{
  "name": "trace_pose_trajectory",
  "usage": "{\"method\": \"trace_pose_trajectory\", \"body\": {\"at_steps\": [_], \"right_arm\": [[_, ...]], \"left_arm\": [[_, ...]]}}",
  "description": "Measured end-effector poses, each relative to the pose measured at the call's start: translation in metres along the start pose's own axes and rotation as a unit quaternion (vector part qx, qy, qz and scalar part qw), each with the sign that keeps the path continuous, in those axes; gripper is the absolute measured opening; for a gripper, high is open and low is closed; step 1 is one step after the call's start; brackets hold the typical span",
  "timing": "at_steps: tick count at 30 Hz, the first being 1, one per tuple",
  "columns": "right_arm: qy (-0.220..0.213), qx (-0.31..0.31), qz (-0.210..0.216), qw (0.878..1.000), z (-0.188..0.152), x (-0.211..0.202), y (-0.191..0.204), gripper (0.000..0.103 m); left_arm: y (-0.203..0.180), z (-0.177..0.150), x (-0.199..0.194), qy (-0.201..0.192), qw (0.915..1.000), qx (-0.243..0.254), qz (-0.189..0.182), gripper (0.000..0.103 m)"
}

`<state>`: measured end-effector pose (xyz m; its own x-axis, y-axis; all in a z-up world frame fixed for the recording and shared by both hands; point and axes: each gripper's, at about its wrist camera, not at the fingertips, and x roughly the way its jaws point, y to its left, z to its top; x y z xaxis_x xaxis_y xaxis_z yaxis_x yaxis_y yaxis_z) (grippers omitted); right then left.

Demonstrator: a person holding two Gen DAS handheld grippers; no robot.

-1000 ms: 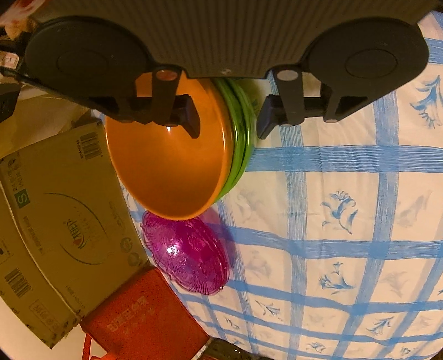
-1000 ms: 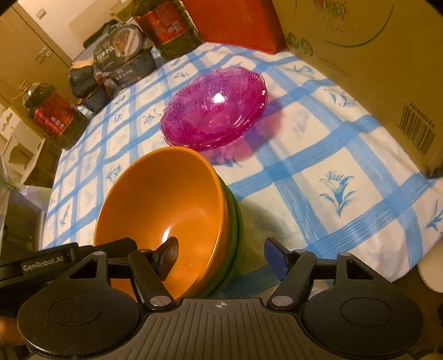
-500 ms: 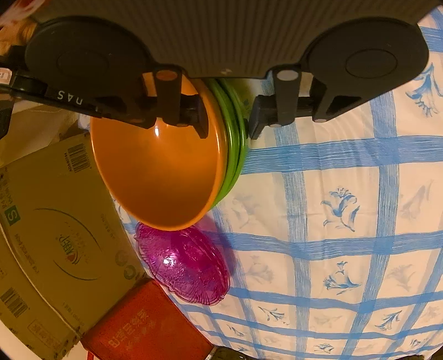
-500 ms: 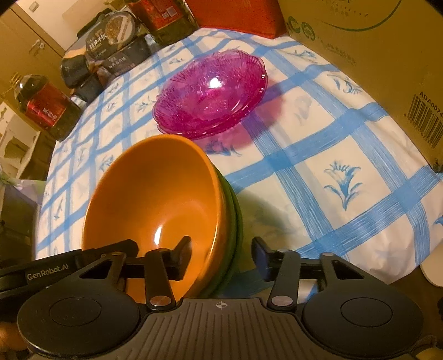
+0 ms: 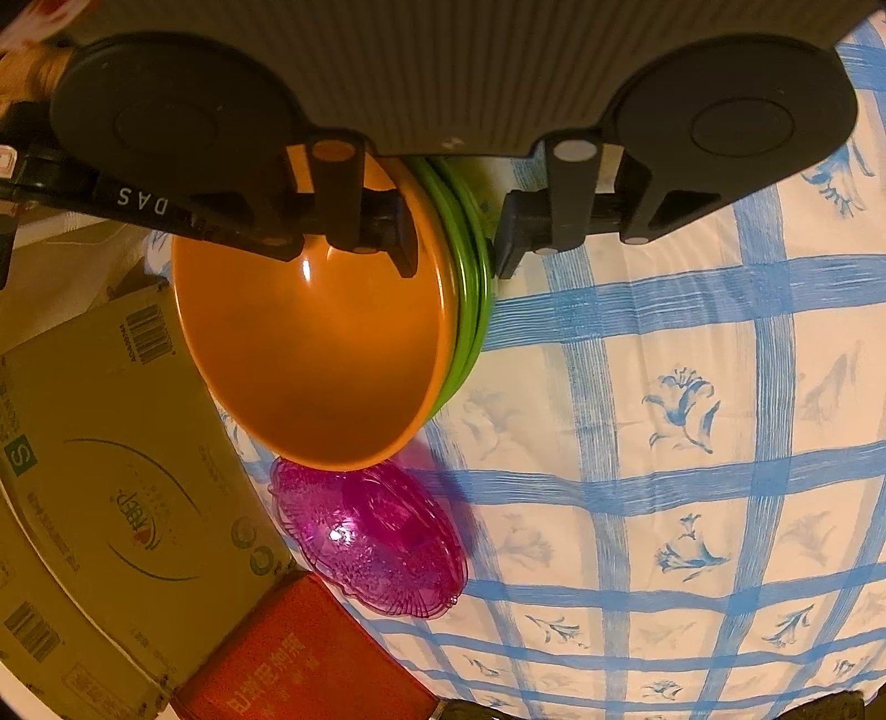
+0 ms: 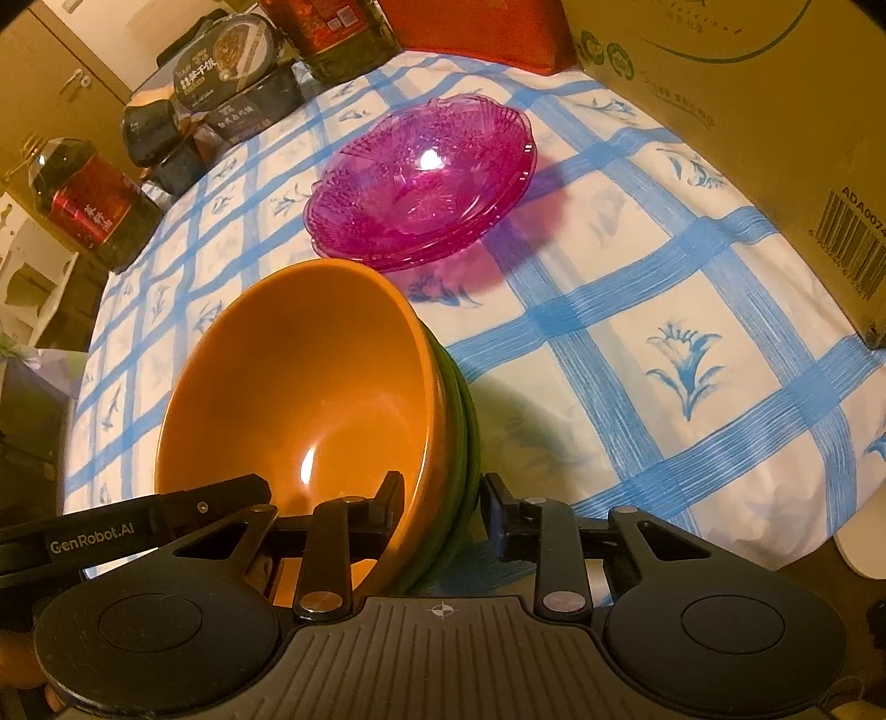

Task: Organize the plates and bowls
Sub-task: 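Carry the bowl stack with both tools over the pink plate stack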

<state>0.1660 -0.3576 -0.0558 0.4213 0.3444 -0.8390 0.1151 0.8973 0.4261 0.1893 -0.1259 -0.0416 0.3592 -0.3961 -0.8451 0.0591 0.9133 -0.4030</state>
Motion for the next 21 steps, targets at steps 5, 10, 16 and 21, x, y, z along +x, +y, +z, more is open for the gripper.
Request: {"method": "trace_pose_trajectory", "body": {"at_steps": [5,10,16,21], "right_arm": [[-0.003,0.007,0.001,1.000,-0.0006,-0.0013,-0.0009,0.029],[-0.007,0.008,0.000,1.000,-0.0012,-0.0036,-0.0001,0.029],[-0.008,0.008,0.001,1.000,-0.0015,-0.0055,-0.0004,0.029],[-0.010,0.006,0.002,1.000,-0.0017,-0.0073,0.0003,0.029]], "left_arm": [[-0.0035,-0.0002,-0.0010,-0.002,1.0000,0.002,0.007,0.025],[-0.0025,-0.0018,-0.0025,0.001,1.0000,0.003,0.007,0.025],[-0.0045,-0.0046,-0.0045,0.001,1.0000,0.002,0.009,0.025],[-0.0052,-0.0042,-0.0078,-0.004,0.9999,0.003,0.009,0.025]]}}
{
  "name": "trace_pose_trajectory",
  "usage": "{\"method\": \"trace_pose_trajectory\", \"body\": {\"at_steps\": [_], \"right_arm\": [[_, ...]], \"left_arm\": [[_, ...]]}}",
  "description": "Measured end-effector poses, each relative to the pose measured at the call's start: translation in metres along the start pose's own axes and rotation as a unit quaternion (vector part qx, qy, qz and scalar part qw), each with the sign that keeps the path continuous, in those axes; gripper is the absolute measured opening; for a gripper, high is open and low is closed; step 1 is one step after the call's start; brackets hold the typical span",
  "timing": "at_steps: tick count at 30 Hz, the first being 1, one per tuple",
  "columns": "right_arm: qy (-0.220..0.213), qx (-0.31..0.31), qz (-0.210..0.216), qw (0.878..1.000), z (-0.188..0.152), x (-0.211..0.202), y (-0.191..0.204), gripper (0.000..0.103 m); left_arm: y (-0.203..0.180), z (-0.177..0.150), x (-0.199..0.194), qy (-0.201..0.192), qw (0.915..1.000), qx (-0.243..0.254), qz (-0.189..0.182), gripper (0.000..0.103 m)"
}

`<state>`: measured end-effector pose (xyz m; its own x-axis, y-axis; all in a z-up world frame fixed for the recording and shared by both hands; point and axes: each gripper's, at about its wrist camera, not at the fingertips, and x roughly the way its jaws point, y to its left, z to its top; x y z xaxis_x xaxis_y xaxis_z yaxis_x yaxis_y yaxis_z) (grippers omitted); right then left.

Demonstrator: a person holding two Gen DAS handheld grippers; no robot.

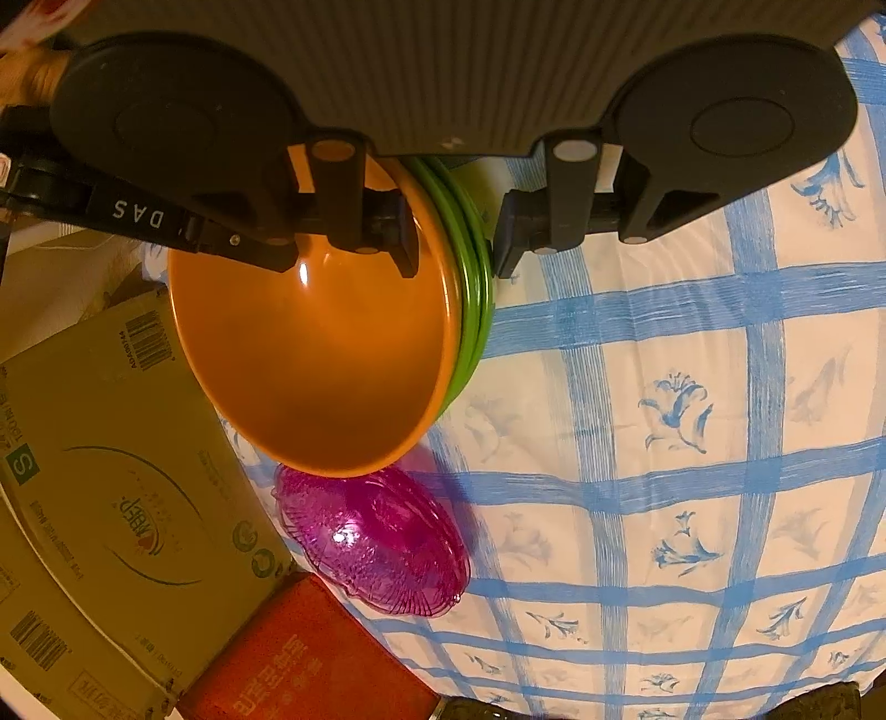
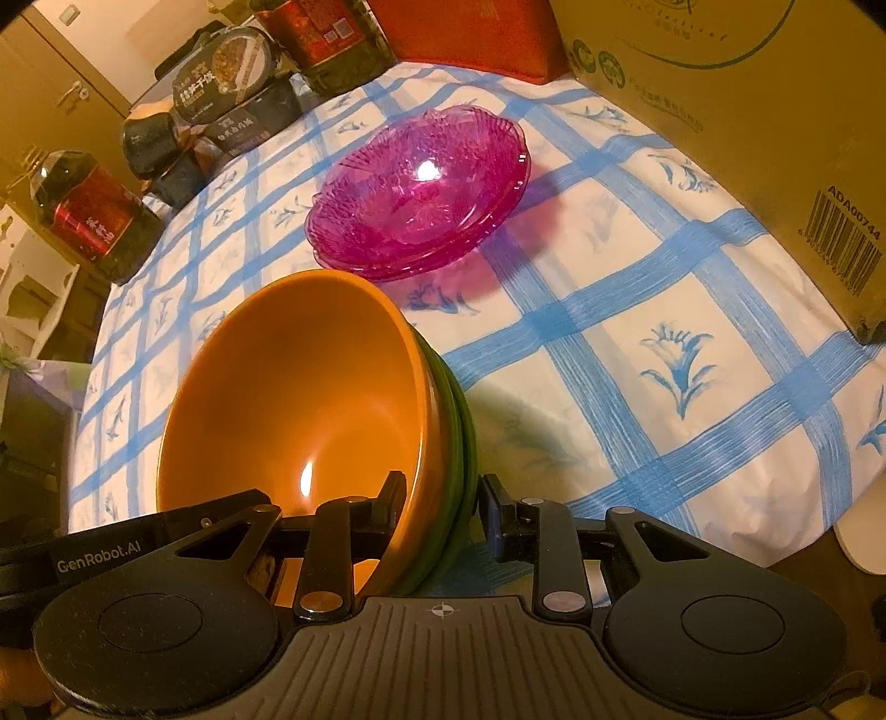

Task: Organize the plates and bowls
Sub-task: 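Carry the bowl stack with both tools over the pink plate stack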

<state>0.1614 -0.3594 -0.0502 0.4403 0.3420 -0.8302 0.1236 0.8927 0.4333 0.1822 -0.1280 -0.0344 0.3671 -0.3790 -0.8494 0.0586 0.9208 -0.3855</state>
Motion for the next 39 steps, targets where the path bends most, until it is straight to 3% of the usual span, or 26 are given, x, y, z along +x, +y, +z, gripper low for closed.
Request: {"method": "trace_pose_trajectory", "body": {"at_steps": [12,22,32,39], "right_arm": [[-0.008,-0.003,0.006,1.000,0.009,-0.012,0.008,0.028],[-0.025,-0.005,0.007,1.000,0.038,-0.029,0.015,0.028],[-0.052,-0.008,0.004,0.999,0.100,-0.042,0.015,0.028],[-0.055,-0.019,0.000,0.998,0.148,-0.023,0.011,0.027]], "left_arm": [[-0.006,0.011,-0.016,-0.013,0.9999,0.007,0.001,0.025],[-0.025,0.043,-0.028,-0.029,0.9994,0.018,-0.004,0.025],[-0.055,0.098,-0.026,-0.050,0.9982,0.031,-0.015,0.025],[-0.063,0.140,-0.003,-0.052,0.9982,0.029,-0.007,0.025]]}}
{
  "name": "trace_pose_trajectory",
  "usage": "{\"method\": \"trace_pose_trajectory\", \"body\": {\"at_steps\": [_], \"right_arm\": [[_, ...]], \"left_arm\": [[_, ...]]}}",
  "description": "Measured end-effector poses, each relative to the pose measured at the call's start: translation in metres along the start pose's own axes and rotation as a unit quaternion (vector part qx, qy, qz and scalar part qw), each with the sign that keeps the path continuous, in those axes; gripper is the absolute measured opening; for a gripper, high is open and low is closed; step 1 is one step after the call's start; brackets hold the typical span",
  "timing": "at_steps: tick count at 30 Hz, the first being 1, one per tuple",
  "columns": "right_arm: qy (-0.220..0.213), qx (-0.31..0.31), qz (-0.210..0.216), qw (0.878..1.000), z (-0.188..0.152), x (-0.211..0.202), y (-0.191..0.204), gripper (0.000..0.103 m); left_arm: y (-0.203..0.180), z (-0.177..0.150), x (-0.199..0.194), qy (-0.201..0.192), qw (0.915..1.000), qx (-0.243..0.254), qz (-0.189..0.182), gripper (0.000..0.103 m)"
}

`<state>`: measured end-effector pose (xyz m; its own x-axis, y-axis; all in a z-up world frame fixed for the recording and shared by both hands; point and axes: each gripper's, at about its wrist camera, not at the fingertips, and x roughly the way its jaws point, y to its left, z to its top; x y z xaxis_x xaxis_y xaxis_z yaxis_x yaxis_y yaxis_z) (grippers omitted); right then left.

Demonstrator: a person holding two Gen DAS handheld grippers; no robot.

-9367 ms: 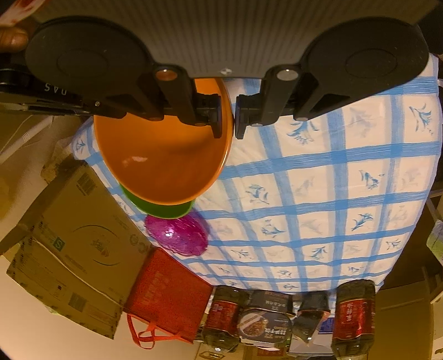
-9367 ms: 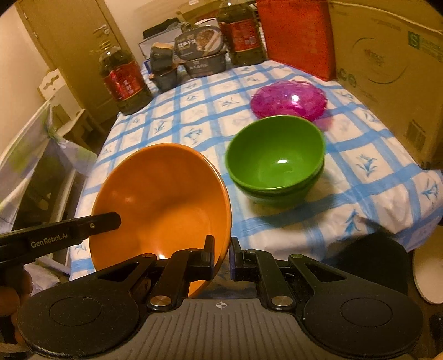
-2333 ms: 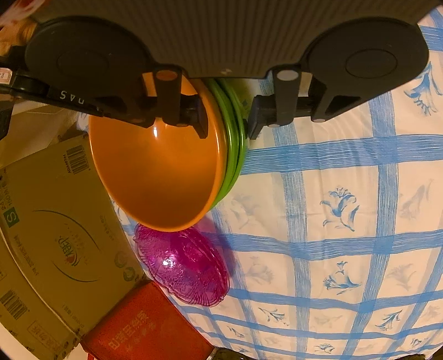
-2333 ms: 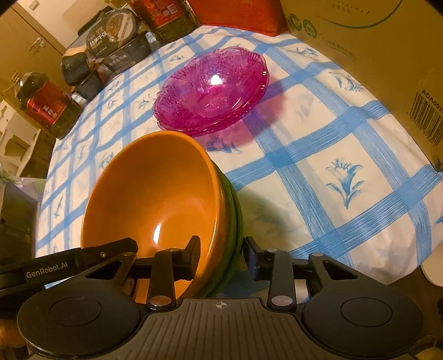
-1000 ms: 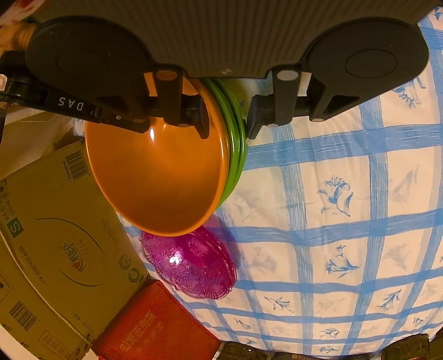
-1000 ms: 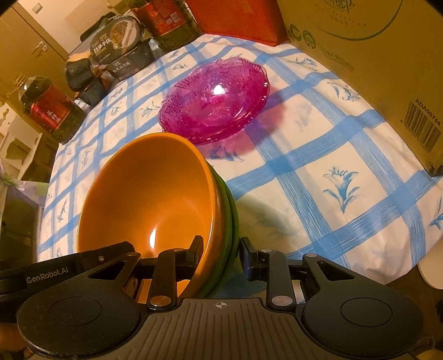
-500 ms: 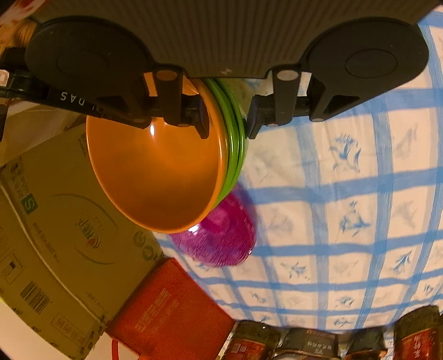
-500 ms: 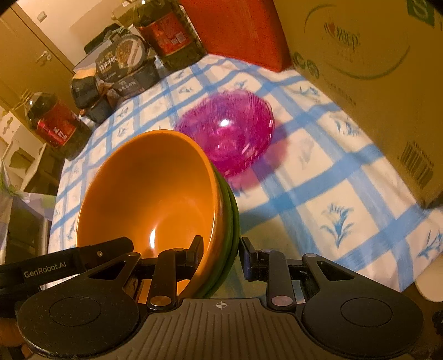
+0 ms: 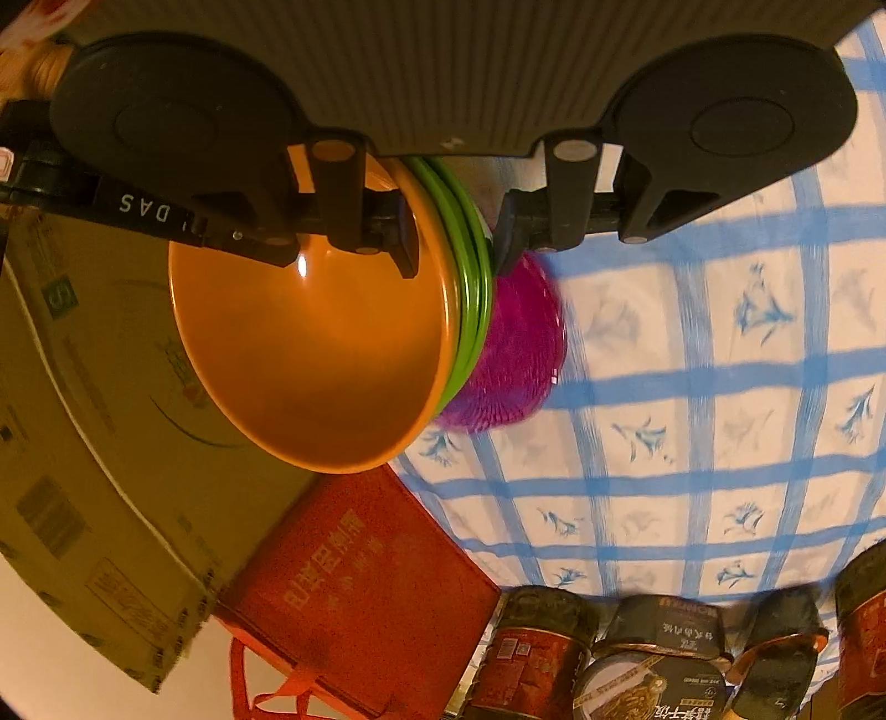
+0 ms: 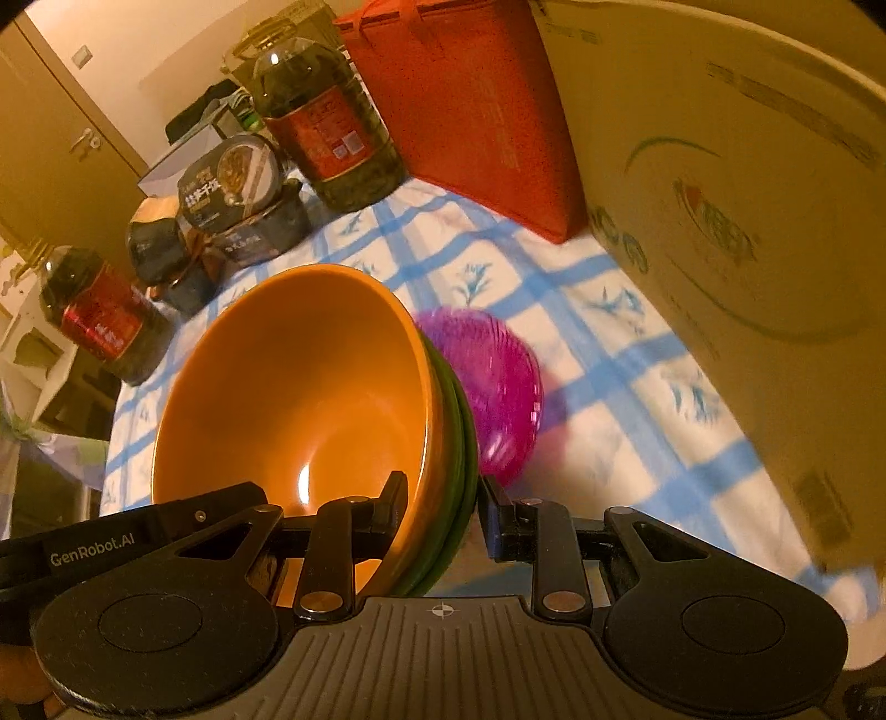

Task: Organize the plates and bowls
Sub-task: 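Carry the bowl stack with both tools over the pink plate stack, then lower the bowls onto the pink plates and open both tools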

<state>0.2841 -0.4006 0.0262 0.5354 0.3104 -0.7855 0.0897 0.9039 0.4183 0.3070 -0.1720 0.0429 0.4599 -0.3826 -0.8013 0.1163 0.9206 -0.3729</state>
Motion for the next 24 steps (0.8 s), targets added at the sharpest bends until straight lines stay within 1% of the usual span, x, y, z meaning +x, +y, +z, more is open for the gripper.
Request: {"method": "trace_pose_trajectory", "body": {"at_steps": [4,8,15,24], "right_arm": [[0.009,-0.003,0.000,1.000,0.018,0.023,-0.005,0.027],[0.021,0.000,0.000,1.000,0.028,0.048,-0.012,0.026],[0.039,0.006,-0.003,0.999,0.033,0.077,-0.023,0.026],[0.045,0.011,-0.009,0.999,0.037,0.095,-0.031,0.026]], "left_arm": [[0.003,0.016,0.021,0.008,0.9999,-0.003,0.008,0.025],[0.007,0.027,0.041,0.015,0.9997,-0.003,0.017,0.025],[0.015,0.037,0.070,0.026,0.9994,-0.006,0.022,0.025],[0.020,0.039,0.091,0.034,0.9991,-0.002,0.025,0.025]]}}
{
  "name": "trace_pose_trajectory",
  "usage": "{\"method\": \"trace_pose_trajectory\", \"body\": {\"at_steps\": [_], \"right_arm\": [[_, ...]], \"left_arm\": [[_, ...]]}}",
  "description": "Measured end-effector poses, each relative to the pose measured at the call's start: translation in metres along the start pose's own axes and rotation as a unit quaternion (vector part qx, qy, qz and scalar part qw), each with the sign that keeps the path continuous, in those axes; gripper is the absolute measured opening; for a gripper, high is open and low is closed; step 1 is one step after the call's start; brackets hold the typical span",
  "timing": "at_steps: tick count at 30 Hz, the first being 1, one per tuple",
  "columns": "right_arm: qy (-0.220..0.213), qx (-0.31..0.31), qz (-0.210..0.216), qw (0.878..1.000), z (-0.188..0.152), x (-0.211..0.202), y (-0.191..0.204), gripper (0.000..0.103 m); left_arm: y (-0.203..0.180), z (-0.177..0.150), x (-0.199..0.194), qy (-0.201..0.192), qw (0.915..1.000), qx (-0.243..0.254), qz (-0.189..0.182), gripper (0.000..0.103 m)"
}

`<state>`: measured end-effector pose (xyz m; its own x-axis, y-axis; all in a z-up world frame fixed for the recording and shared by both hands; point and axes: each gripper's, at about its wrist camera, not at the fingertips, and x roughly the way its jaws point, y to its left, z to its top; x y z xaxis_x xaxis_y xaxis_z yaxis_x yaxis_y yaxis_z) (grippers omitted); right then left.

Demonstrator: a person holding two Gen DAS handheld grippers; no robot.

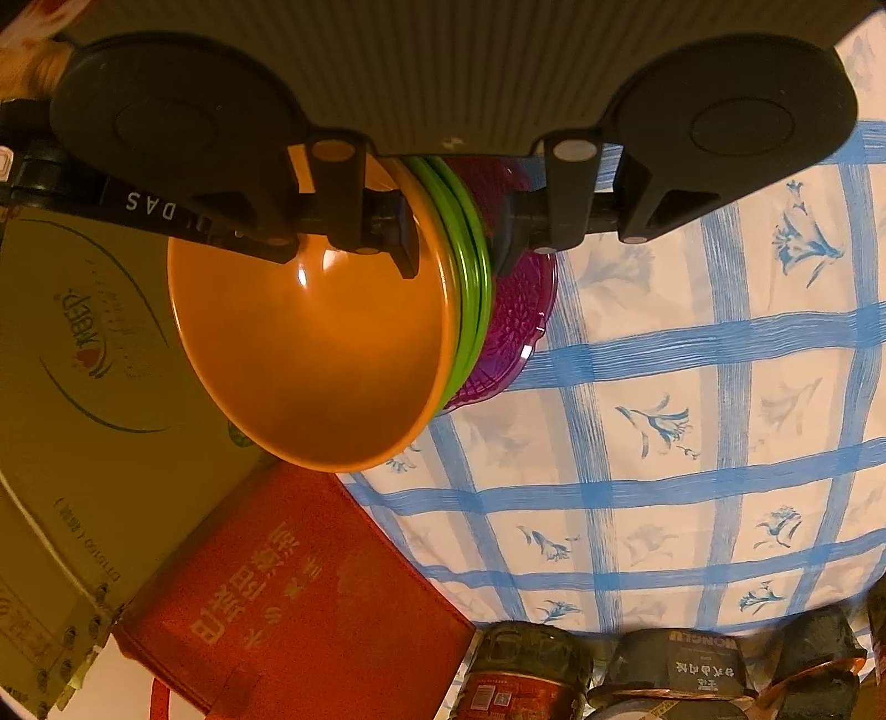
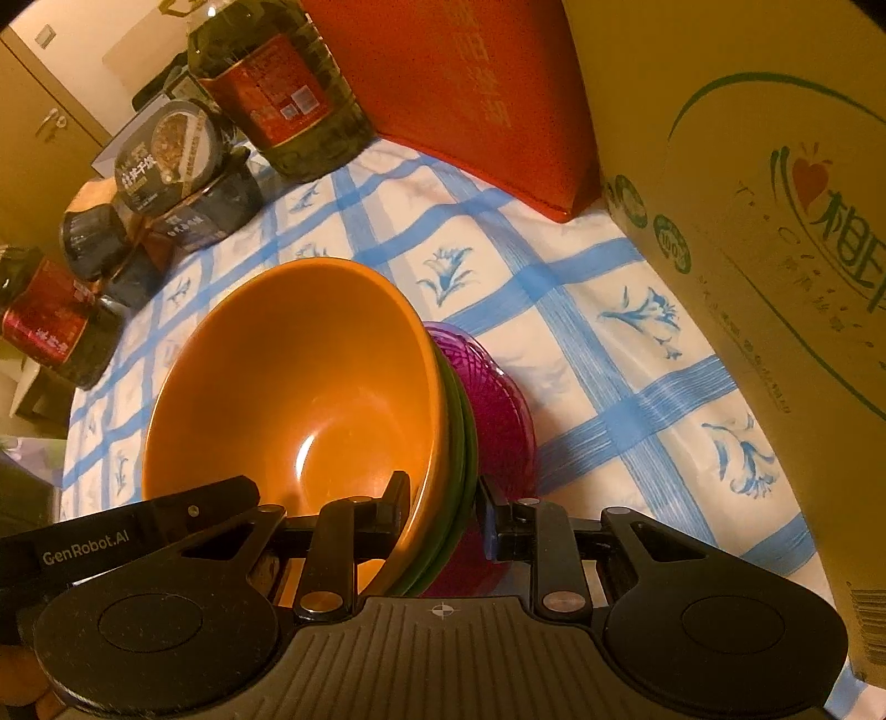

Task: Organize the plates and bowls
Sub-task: 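Lower the bowls onto the pink plates and open both tools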

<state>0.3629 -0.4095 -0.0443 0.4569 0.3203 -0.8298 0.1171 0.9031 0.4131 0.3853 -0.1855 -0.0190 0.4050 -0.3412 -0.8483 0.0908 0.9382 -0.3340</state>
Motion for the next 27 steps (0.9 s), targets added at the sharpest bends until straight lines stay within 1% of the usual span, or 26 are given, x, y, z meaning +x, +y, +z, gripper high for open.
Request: {"method": "trace_pose_trajectory", "body": {"at_steps": [12,19,22,23,24,25,26,27], "right_arm": [[-0.010,-0.012,-0.006,1.000,0.0005,0.0076,0.0000,0.026],[-0.010,-0.011,0.004,1.000,-0.0001,0.0079,-0.0020,0.028],[-0.012,-0.015,0.013,1.000,-0.0004,0.0069,-0.0018,0.034],[-0.014,-0.020,0.011,1.000,-0.0008,0.0061,-0.0009,0.045],[-0.018,-0.024,0.006,1.000,-0.0016,0.0046,0.0003,0.060],[-0.025,-0.027,0.004,0.999,-0.0029,0.0024,0.0008,0.066],[-0.029,-0.028,0.005,0.999,-0.0040,0.0003,0.0008,0.070],[-0.029,-0.026,0.009,0.999,-0.0048,-0.0011,0.0003,0.070]], "left_arm": [[0.0035,0.0025,0.0090,-0.013,0.9999,0.010,-0.003,0.025],[0.0050,-0.0002,0.0095,-0.017,0.9998,0.013,-0.005,0.025],[0.0045,-0.0003,0.0093,-0.017,0.9997,0.014,-0.003,0.025],[0.0040,-0.0007,0.0086,-0.019,0.9997,0.016,0.000,0.025],[0.0038,-0.0011,0.0075,-0.021,0.9996,0.018,0.003,0.026],[0.0040,-0.0016,0.0058,-0.022,0.9996,0.017,0.003,0.028],[0.0047,-0.0021,0.0043,-0.023,0.9996,0.016,0.002,0.032],[0.0057,-0.0023,0.0026,-0.024,0.9996,0.015,0.001,0.035]]}}
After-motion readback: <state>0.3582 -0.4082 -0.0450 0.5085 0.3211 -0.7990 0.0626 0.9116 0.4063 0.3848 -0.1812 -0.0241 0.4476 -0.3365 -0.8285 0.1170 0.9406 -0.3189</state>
